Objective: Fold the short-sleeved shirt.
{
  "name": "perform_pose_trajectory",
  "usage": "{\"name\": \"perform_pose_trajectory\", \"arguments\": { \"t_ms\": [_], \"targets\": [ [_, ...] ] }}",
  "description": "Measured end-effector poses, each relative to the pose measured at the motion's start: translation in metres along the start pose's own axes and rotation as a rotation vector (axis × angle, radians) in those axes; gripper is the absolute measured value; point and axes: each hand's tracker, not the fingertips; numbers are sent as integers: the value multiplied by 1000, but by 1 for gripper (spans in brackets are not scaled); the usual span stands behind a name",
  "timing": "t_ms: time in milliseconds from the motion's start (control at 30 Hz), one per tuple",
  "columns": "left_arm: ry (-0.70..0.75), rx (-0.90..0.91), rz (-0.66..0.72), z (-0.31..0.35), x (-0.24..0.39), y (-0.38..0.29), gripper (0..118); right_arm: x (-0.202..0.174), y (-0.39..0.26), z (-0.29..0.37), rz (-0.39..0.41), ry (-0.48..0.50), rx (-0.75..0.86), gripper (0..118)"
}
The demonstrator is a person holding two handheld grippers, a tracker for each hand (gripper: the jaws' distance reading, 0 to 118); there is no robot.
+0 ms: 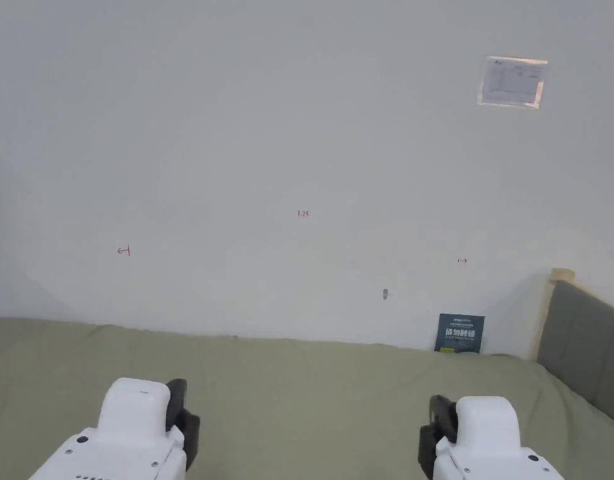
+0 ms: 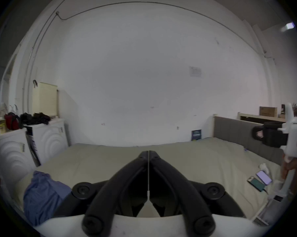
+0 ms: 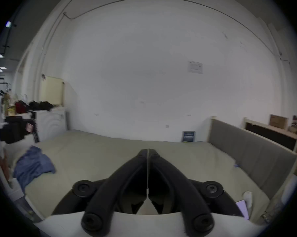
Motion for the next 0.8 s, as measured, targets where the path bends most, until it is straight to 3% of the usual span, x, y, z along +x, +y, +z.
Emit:
{"name": "perform_pose_trajectory", "arguments": {
  "t_ms": [67,100,167,300,433,633,800],
  "targets": [
    [-137,-35,40,2,2,4,0,10,3,2,8,54,34,0],
    [-116,-31,31,2,3,6,0,11,3,1,-13,100,16,0],
    [-91,-24,10,2,3,4,0,7,3,-1,21,55,25,0],
    [-37,-18,7,12,-14,3,0,-3,7,-4,42,94,20,0],
    [105,-6,-1,37,-57,0,0,-58,11,-6,70,229,52,0],
    [351,0,-13,89,-136,-5,0,-161,3,-3,45,497,41,0],
    [371,-185,35,86,-208,-10,0,-222,-17,3,79,607,14,0]
  ]
}}
